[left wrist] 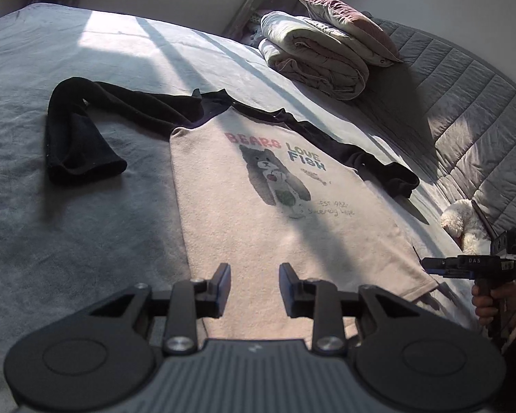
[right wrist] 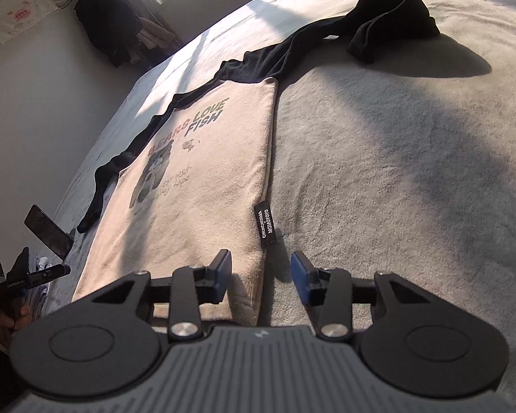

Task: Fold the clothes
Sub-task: 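Open both grippers and lift them off the folded shirt, then move both open grippers across the shirt toward the black collar and sleeves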

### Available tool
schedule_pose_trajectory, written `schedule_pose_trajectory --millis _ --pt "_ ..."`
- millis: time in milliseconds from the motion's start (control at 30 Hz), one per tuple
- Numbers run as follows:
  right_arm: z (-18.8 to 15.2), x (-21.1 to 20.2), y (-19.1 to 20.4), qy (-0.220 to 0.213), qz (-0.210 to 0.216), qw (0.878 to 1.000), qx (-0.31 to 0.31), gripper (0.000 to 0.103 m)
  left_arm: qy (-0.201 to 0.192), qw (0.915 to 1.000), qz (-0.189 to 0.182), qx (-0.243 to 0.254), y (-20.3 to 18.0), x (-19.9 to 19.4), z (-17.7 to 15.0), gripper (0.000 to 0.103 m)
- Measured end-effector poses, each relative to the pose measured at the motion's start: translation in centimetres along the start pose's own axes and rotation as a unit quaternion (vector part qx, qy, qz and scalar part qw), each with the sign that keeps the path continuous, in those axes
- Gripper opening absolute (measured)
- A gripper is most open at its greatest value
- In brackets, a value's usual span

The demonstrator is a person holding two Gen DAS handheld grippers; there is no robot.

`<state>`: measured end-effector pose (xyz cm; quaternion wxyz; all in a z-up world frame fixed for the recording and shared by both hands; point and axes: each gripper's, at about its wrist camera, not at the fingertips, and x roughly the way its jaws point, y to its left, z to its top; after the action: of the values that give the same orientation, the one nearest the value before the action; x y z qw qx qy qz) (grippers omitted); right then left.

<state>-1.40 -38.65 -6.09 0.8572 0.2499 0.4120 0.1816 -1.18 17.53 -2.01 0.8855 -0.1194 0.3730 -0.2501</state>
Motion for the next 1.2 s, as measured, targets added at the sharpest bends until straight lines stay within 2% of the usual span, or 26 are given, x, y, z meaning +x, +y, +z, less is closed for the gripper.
schedule_pose_trajectory --millis 67,200,267,367,433,533,633,733,867,967,1033,1133,1200 --pt "0.4 0.6 -0.2 -0.014 0.003 1.0 0.01 0.041 0.003 0.9995 -0.018 0.024 -1.9 1.7 -0.1 0.03" --pt "0.9 1.5 0.2 -0.031 -0.014 0.999 0.005 0.028 0.015 0.9967 -0.06 0.053 -5.1 5.1 -0.4 0.03" --pt "0.8 1.5 0.8 -0.036 -0.025 0.999 -0.01 0.007 0.025 0.9947 -0.076 0.065 -6.4 6.7 -0.6 0.03" --pt "0.7 1.1 1.8 -0.048 -0.044 0.997 -0.039 0.007 0.058 0.9901 -0.1 0.078 -7.7 8.8 -0.9 0.033" --pt "0.7 0.9 2.1 -0.048 -0.066 0.995 -0.057 0.007 0.105 0.9828 -0.107 0.108 -8.5 10.2 -1.6 0.035" --pt "0.3 1.7 2.2 -0.034 -0.093 0.992 -0.08 0.008 0.097 0.9778 -0.103 0.155 -9.3 10.1 -2.2 0.036" --pt "0.3 1.5 2.8 -0.039 -0.092 0.991 -0.092 0.018 0.093 0.9802 -0.109 0.137 -8.9 9.7 -1.6 0.036" --pt "0.3 0.8 3.7 -0.057 -0.091 0.989 -0.106 0.018 0.069 0.9832 -0.105 0.132 -8.6 9.3 -1.1 0.036" --pt "-0.4 0.8 6.2 -0.081 -0.076 0.978 -0.179 0.02 0.044 0.9873 -0.092 0.121 -8.3 9.7 -0.6 0.039" --pt "-1.5 2.1 7.4 -0.051 -0.059 0.971 -0.224 0.022 0.049 0.9865 -0.083 0.132 -7.8 10.3 -1.1 0.042" --pt "-2.6 2.9 7.4 -0.022 -0.08 0.965 -0.25 0.022 0.046 0.9855 -0.086 0.139 -7.3 9.9 -1.9 0.042" --pt "-4.3 2.0 6.3 -0.015 -0.083 0.955 -0.283 0.021 0.035 0.9852 -0.1 0.135 -6.1 8.5 -3.0 0.042" --pt "-4.9 0.7 5.1 -0.018 -0.067 0.958 -0.279 0.021 0.031 0.9852 -0.108 0.129 -5.2 7.3 -3.8 0.043"
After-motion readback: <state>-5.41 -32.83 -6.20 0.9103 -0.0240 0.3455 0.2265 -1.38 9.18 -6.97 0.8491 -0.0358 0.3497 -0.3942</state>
